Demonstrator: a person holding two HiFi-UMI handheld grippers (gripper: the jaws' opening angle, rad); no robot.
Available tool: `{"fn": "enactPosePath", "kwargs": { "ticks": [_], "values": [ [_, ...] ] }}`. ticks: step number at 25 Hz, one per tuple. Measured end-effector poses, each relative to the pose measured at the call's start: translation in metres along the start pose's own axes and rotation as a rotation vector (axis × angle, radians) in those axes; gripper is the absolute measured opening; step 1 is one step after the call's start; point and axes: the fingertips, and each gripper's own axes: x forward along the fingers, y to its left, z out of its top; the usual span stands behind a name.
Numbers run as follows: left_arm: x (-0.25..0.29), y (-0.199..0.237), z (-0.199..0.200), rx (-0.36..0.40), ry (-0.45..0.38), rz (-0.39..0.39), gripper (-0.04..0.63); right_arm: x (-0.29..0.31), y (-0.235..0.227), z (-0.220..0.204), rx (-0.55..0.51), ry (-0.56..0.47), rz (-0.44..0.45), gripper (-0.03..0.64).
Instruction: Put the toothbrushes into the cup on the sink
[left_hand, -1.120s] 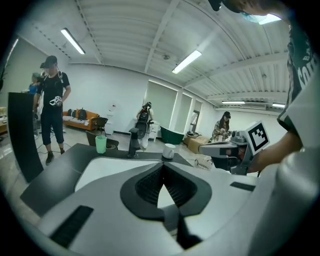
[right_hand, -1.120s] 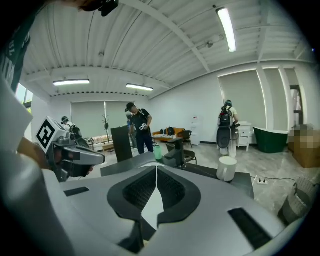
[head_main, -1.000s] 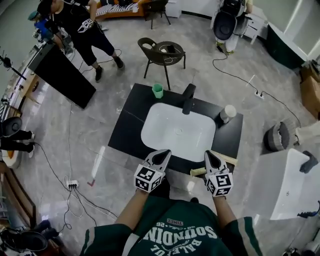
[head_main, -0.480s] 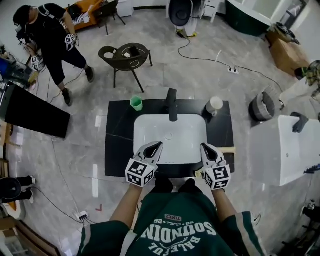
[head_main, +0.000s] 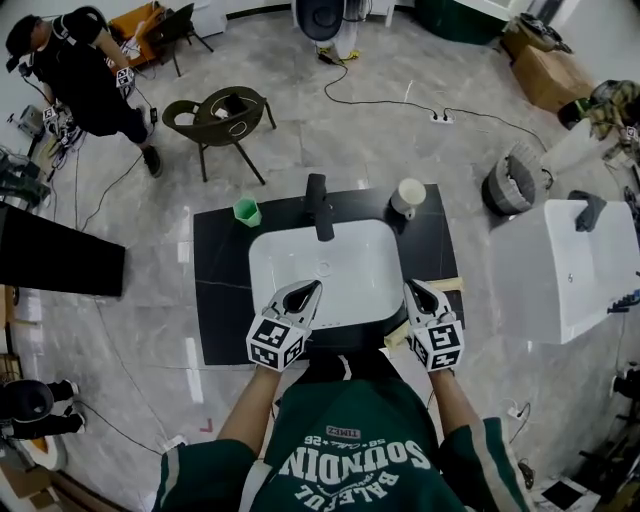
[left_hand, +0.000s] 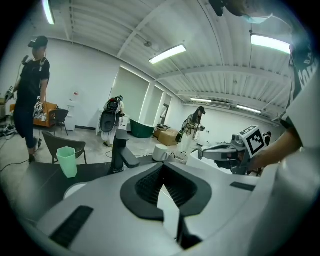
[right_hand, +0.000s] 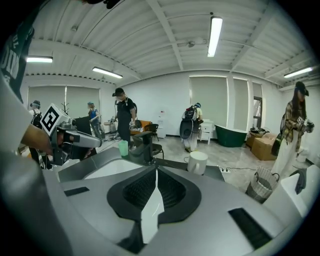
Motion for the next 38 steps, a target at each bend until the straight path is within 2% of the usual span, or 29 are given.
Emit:
{"fn": "enactPosePath", "kwargs": {
  "ticks": [5, 9, 14, 18, 20, 22, 25, 31, 38],
  "values": [
    [0.013, 0.006, 0.003, 0.000, 0.010, 0.005, 0.009, 0.006, -0.022, -0.007, -0.011, 0.028, -0.029, 0.043],
    [0.026, 0.003, 0.004, 0.005, 0.022, -0.007, 0.009, 0.007, -0.027, -0.020, -0.044, 0.068, -0.010, 0.043],
    [0.041, -0.001, 0.004, 0.003, 0.031, -0.031, 0.009, 0.005, -0.036, -0.041, -0.011, 0.113, -0.024, 0.044],
    [0.049, -0.002, 0.000, -0.001, 0.046, -0.042, 0.009, 0.011, -0.038, -0.052, -0.037, 0.153, -0.013, 0.046],
    [0.052, -0.001, -0.002, -0.002, 0.051, -0.045, 0.009, 0.016, -0.039, -0.057, -0.056, 0.176, 0.006, 0.068],
    [0.054, 0.001, -0.002, -0.004, 0.052, -0.043, 0.009, 0.019, -0.038, -0.066, -0.099, 0.221, 0.034, 0.111],
    [0.055, 0.004, -0.001, -0.009, 0.054, -0.033, 0.009, 0.025, -0.037, -0.080, -0.159, 0.273, 0.085, 0.130],
    [0.055, 0.010, -0.005, -0.024, 0.066, -0.006, 0.009, 0.033, -0.037, -0.109, -0.382, 0.424, 0.215, 0.174],
    [0.052, 0.014, -0.009, -0.049, 0.077, 0.023, 0.009, 0.038, -0.036, -0.142, -0.601, 0.553, 0.333, 0.178]
  ]
}}
